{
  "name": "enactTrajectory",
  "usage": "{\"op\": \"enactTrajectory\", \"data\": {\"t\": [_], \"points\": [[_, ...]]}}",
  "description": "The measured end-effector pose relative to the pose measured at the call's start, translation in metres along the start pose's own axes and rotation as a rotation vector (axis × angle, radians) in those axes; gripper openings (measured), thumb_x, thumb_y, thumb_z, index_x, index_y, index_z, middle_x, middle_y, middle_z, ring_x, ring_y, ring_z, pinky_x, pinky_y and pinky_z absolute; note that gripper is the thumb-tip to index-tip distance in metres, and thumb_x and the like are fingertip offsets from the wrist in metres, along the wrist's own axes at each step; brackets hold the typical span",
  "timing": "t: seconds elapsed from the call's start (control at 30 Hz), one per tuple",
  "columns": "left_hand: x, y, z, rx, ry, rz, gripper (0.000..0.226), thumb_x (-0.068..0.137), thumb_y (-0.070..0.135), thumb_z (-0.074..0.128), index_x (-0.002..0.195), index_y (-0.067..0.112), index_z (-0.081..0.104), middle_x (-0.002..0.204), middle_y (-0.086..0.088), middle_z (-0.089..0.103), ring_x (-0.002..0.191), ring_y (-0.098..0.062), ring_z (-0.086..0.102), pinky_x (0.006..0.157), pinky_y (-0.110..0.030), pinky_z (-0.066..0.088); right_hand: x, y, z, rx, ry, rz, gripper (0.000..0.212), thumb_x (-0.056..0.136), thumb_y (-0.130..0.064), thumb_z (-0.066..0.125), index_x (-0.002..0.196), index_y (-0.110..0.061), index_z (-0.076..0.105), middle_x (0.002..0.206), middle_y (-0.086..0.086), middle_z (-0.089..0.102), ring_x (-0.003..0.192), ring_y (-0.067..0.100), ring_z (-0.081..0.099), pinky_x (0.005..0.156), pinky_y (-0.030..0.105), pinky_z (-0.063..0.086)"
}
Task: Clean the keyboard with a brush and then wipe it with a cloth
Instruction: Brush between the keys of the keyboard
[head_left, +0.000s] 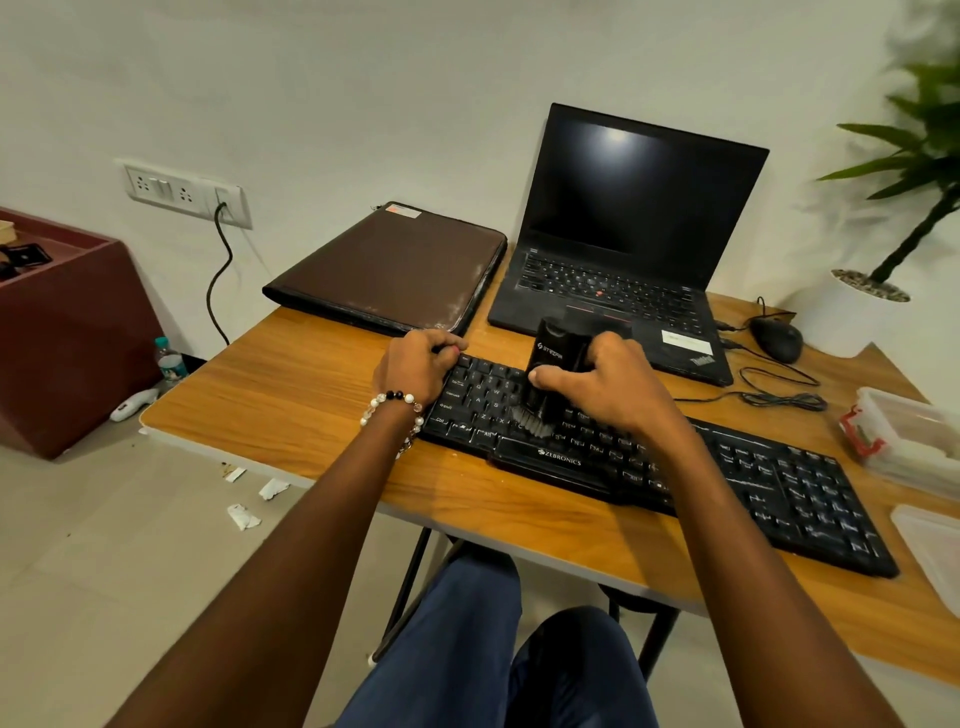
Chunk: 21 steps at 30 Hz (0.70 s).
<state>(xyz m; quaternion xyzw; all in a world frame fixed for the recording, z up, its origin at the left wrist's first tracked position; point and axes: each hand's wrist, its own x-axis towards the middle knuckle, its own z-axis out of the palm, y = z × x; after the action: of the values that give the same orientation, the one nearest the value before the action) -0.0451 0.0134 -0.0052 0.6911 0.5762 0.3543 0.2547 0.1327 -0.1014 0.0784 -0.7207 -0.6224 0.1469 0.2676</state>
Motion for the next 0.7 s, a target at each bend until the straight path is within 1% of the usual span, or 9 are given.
{"op": "enactTrajectory", "data": {"t": [0.07, 0.13, 0.17, 0.27, 0.37, 0.47, 0.5, 0.6, 0.7], "points": [[0.000, 0.001, 0.000, -0.003, -0.003, 0.000, 0.016, 0.092, 0.032, 0.060, 0.103, 0.034, 0.072, 0.102, 0.006, 0.071, 0.080, -0.012, 0.058, 0.060, -0.026, 0.044, 0.001, -0.001, 0.002, 0.019, 0.098, 0.006, 0.043, 0.077, -0.046, 0.071, 0.088, -0.005, 0.065, 0.080, 0.007, 0.068, 0.073, 0.024, 0.067, 0.065, 0.046, 0.058], [-0.001, 0.001, 0.000, -0.009, -0.006, 0.003, 0.016, 0.092, 0.032, 0.060, 0.102, 0.034, 0.072, 0.102, 0.006, 0.071, 0.083, -0.013, 0.060, 0.064, -0.029, 0.049, 0.000, -0.003, 0.010, 0.048, 0.188, 0.020, 0.038, 0.080, -0.045, 0.070, 0.086, -0.008, 0.065, 0.077, 0.004, 0.068, 0.070, 0.019, 0.066, 0.064, 0.045, 0.058], [-0.001, 0.002, 0.001, -0.009, -0.006, 0.004, 0.015, 0.092, 0.032, 0.060, 0.102, 0.035, 0.072, 0.101, 0.006, 0.071, 0.084, -0.013, 0.061, 0.066, -0.030, 0.051, -0.001, -0.004, 0.015, 0.052, 0.198, 0.022, 0.036, 0.081, -0.044, 0.069, 0.083, -0.009, 0.065, 0.075, 0.004, 0.068, 0.068, 0.019, 0.066, 0.062, 0.044, 0.058], [-0.002, 0.002, -0.001, -0.012, -0.008, 0.004, 0.016, 0.092, 0.031, 0.060, 0.102, 0.035, 0.072, 0.101, 0.006, 0.071, 0.085, -0.014, 0.062, 0.069, -0.033, 0.053, -0.004, -0.012, 0.024, 0.069, 0.144, 0.013, 0.034, 0.080, -0.042, 0.070, 0.075, -0.009, 0.064, 0.070, 0.005, 0.068, 0.064, 0.022, 0.067, 0.057, 0.042, 0.057], [-0.002, 0.001, -0.002, -0.018, -0.011, 0.014, 0.017, 0.092, 0.030, 0.060, 0.104, 0.033, 0.072, 0.100, 0.004, 0.071, 0.080, -0.013, 0.059, 0.063, -0.028, 0.048, 0.004, -0.023, 0.030, 0.212, 0.113, 0.030, 0.042, 0.076, -0.047, 0.071, 0.071, -0.005, 0.064, 0.069, 0.005, 0.069, 0.060, 0.018, 0.064, 0.050, 0.034, 0.050], [-0.003, 0.003, -0.003, -0.014, -0.001, 0.016, 0.020, 0.093, 0.028, 0.059, 0.109, 0.028, 0.071, 0.101, 0.002, 0.071, 0.080, -0.012, 0.056, 0.066, -0.029, 0.048, 0.011, -0.035, 0.040, 0.250, 0.164, 0.014, 0.049, 0.073, -0.055, 0.068, 0.075, -0.006, 0.065, 0.070, 0.006, 0.070, 0.062, 0.022, 0.067, 0.051, 0.039, 0.053], [-0.003, 0.004, -0.004, -0.009, 0.004, 0.013, 0.021, 0.094, 0.027, 0.058, 0.111, 0.026, 0.070, 0.103, 0.000, 0.071, 0.081, -0.012, 0.056, 0.066, -0.029, 0.048, 0.011, -0.039, 0.044, 0.246, 0.170, 0.000, 0.046, 0.075, -0.052, 0.069, 0.075, -0.007, 0.065, 0.069, 0.005, 0.069, 0.062, 0.022, 0.067, 0.050, 0.039, 0.053], [-0.003, 0.005, -0.005, 0.011, -0.010, 0.017, 0.023, 0.095, 0.024, 0.056, 0.114, 0.023, 0.069, 0.107, -0.002, 0.070, 0.086, -0.013, 0.057, 0.063, -0.027, 0.044, 0.002, -0.045, 0.058, 0.165, 0.166, -0.088, 0.033, 0.081, -0.042, 0.069, 0.074, -0.010, 0.064, 0.065, 0.002, 0.065, 0.056, 0.017, 0.062, 0.045, 0.031, 0.046], [-0.003, 0.005, -0.006, 0.017, -0.010, 0.009, 0.023, 0.095, 0.024, 0.056, 0.113, 0.025, 0.070, 0.107, -0.001, 0.071, 0.093, -0.017, 0.061, 0.068, -0.027, 0.044, -0.003, -0.043, 0.059, 0.133, 0.080, -0.130, 0.028, 0.080, -0.038, 0.068, 0.075, -0.012, 0.061, 0.066, 0.001, 0.064, 0.059, 0.018, 0.062, 0.048, 0.032, 0.047]]}}
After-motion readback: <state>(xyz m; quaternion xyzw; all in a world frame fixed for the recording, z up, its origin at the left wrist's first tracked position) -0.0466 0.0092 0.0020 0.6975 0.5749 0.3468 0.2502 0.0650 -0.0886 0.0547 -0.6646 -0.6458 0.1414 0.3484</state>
